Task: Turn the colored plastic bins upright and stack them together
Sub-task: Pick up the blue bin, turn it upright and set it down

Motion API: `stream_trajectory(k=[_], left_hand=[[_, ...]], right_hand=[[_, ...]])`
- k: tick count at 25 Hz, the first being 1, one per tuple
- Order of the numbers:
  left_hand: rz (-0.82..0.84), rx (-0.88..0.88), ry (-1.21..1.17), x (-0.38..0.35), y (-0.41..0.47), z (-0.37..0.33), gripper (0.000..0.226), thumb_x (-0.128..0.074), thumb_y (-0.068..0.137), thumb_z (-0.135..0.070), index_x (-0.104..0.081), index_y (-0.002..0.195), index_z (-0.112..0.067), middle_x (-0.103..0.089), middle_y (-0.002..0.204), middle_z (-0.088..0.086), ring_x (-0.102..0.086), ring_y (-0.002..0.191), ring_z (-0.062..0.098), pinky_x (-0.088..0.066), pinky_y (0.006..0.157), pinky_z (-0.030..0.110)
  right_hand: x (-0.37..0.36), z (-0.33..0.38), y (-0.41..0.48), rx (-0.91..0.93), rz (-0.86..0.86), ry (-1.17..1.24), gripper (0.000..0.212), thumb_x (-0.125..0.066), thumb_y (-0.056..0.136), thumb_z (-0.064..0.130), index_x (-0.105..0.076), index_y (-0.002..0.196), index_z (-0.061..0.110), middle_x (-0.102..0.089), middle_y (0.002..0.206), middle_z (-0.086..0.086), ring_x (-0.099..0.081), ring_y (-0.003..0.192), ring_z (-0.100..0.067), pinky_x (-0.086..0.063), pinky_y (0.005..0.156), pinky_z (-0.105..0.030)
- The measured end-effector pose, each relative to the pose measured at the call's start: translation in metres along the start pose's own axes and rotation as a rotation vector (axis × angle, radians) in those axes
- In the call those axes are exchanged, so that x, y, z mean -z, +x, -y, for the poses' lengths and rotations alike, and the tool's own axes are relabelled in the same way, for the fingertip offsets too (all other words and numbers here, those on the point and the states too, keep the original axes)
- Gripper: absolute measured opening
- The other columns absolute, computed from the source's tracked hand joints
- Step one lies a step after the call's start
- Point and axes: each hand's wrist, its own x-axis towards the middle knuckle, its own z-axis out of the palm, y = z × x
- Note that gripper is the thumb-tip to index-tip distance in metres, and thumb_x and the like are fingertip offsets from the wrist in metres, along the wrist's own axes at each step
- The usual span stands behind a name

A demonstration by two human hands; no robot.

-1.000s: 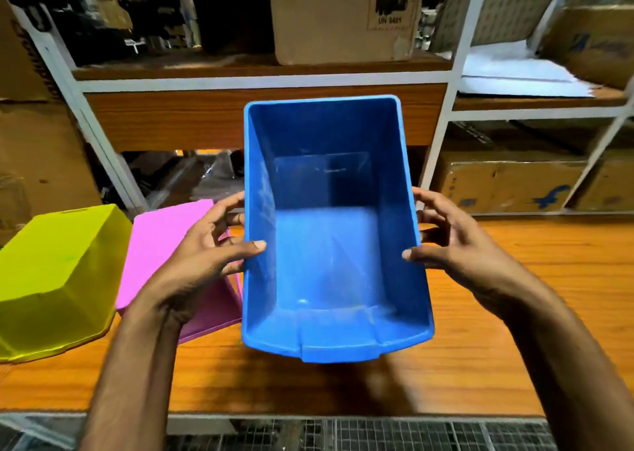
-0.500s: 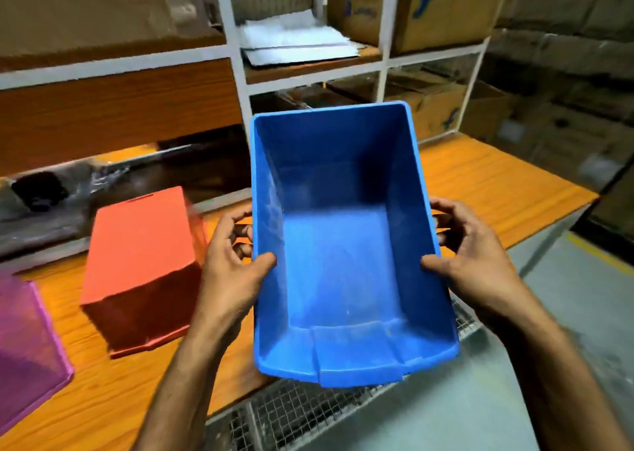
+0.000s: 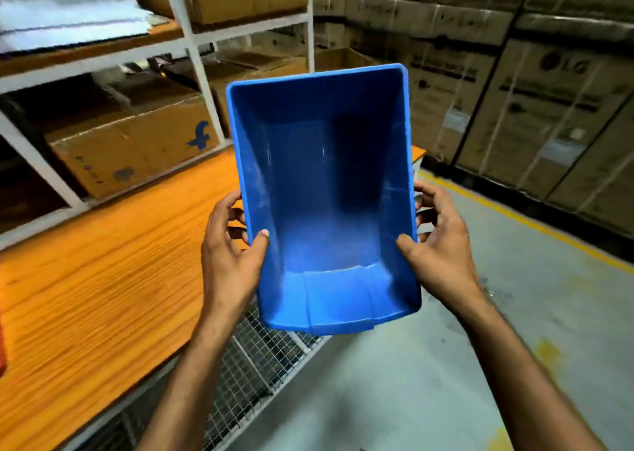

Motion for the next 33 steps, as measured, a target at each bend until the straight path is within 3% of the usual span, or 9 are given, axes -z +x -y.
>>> stream_trajectory(k=[4, 7, 11, 14, 19, 23, 27, 30, 33], left_hand=[[0.032, 0.048, -0.037, -0.066, 0.022, -0.017, 0.066, -0.072, 0.082, 0.003, -0.056, 0.133, -0.036, -0.062, 0.106, -0.022, -0.057, 0.094, 0.007, -0.056, 0.076, 0.044], [0.069, 0.063, -0.077, -0.101, 0.053, -0.026, 0.069, -0.069, 0.080, 0.010, -0.056, 0.122, -0.044, -0.061, 0.096, -0.030, -0.056, 0.091, 0.001, -0.057, 0.076, 0.045], [0.086, 0.163, -0.138, -0.133, 0.112, -0.021, 0.069, -0.066, 0.080, 0.019, -0.057, 0.122, -0.036, -0.060, 0.104, -0.002, -0.058, 0.082, -0.005, -0.055, 0.059, 0.019], [0.055, 0.234, -0.158, -0.149, 0.165, -0.010, 0.068, -0.065, 0.077, 0.023, -0.059, 0.121, -0.028, -0.059, 0.102, 0.004, -0.054, 0.078, 0.012, -0.052, 0.061, 0.026], [0.024, 0.363, -0.096, -0.174, 0.240, 0.005, 0.056, -0.068, 0.081, 0.015, -0.057, 0.122, -0.022, -0.059, 0.104, 0.000, -0.060, 0.079, 0.009, -0.051, 0.058, 0.020], [-0.083, 0.413, -0.041, -0.206, 0.276, 0.021, 0.052, -0.065, 0.084, 0.014, -0.055, 0.121, -0.020, -0.063, 0.107, 0.000, -0.064, 0.084, 0.009, -0.051, 0.051, 0.016], [-0.216, 0.428, 0.053, -0.249, 0.300, 0.045, 0.052, -0.064, 0.082, 0.013, -0.053, 0.118, -0.022, -0.063, 0.107, 0.001, -0.069, 0.094, 0.022, -0.061, 0.072, 0.042], [-0.312, 0.452, 0.199, -0.290, 0.325, 0.065, 0.048, -0.064, 0.077, 0.008, -0.055, 0.114, -0.021, -0.063, 0.094, -0.007, -0.067, 0.085, 0.019, -0.058, 0.072, 0.039], [-0.365, 0.469, 0.362, -0.320, 0.355, 0.086, 0.043, -0.063, 0.069, -0.008, -0.057, 0.107, -0.026, -0.066, 0.100, 0.002, -0.065, 0.094, 0.026, -0.058, 0.081, 0.045]], right_hand=[[0.039, -0.023, 0.049, -0.033, -0.025, 0.055, 0.065, -0.058, 0.066, -0.020, -0.057, 0.118, 0.020, -0.060, 0.097, 0.006, -0.049, 0.072, 0.002, -0.045, 0.066, -0.013], [0.046, -0.038, 0.093, -0.087, -0.028, 0.068, 0.063, -0.060, 0.065, -0.019, -0.053, 0.114, 0.021, -0.062, 0.096, 0.011, -0.055, 0.073, 0.005, -0.052, 0.069, -0.022], [0.034, -0.053, 0.164, -0.125, 0.056, 0.111, 0.060, -0.059, 0.067, -0.022, -0.050, 0.107, 0.022, -0.061, 0.093, 0.005, -0.056, 0.066, 0.006, -0.054, 0.063, -0.028], [0.014, -0.058, 0.229, -0.159, 0.195, 0.144, 0.061, -0.058, 0.068, -0.027, -0.050, 0.104, 0.021, -0.056, 0.092, -0.004, -0.057, 0.066, -0.002, -0.049, 0.051, -0.022], [-0.024, -0.067, 0.332, -0.184, 0.304, 0.138, 0.056, -0.059, 0.070, -0.025, -0.051, 0.106, 0.018, -0.055, 0.086, -0.003, -0.056, 0.066, -0.013, -0.043, 0.041, -0.019], [-0.047, -0.090, 0.399, -0.152, 0.411, 0.153, 0.058, -0.062, 0.068, -0.026, -0.052, 0.106, 0.017, -0.055, 0.085, -0.002, -0.056, 0.067, -0.013, -0.045, 0.044, -0.018], [-0.075, -0.125, 0.459, -0.108, 0.419, 0.084, 0.052, -0.066, 0.056, -0.003, -0.053, 0.097, 0.027, -0.062, 0.085, -0.001, -0.063, 0.077, -0.022, -0.054, 0.063, -0.036], [-0.095, -0.157, 0.517, -0.064, 0.515, 0.038, 0.052, -0.063, 0.051, 0.013, -0.054, 0.101, 0.021, -0.065, 0.084, 0.000, -0.065, 0.077, -0.021, -0.055, 0.070, -0.039], [-0.115, -0.176, 0.567, -0.005, 0.604, -0.067, 0.050, -0.063, 0.057, 0.015, -0.052, 0.105, 0.020, -0.067, 0.092, -0.002, -0.066, 0.086, -0.025, -0.055, 0.073, -0.040]])
